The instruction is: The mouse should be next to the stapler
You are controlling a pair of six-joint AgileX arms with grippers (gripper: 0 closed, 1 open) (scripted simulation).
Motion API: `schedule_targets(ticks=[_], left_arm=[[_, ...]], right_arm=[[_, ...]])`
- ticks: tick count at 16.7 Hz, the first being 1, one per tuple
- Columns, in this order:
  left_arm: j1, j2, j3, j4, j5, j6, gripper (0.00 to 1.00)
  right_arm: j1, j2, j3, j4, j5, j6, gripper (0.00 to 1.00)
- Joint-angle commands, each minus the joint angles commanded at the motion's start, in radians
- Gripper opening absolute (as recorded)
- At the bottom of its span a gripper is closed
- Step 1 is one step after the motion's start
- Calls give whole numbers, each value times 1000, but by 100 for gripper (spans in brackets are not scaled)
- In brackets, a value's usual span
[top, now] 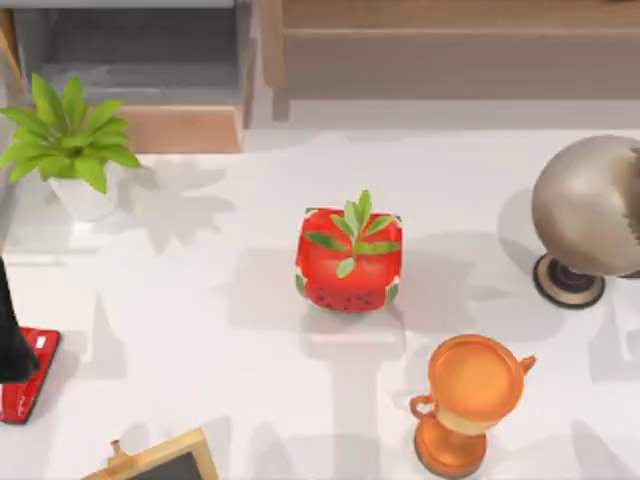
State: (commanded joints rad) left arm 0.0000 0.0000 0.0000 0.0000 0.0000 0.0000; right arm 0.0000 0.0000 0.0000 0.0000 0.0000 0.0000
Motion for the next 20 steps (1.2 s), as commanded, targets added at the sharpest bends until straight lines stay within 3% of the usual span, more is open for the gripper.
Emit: schedule_targets(ticks=[4,8,13,20], left_arm=[[4,29,29,-16,0,0,100],[27,211,205,-114,0,1,100],[80,630,597,-327,1,2,100],[187,1379,1304,-707,-1,3,100]], right_arm=[[0,0,0,0,0,0,100],[0,0,0,0,0,0,100],[0,0,0,0,0,0,100],[0,0,0,0,0,0,100]])
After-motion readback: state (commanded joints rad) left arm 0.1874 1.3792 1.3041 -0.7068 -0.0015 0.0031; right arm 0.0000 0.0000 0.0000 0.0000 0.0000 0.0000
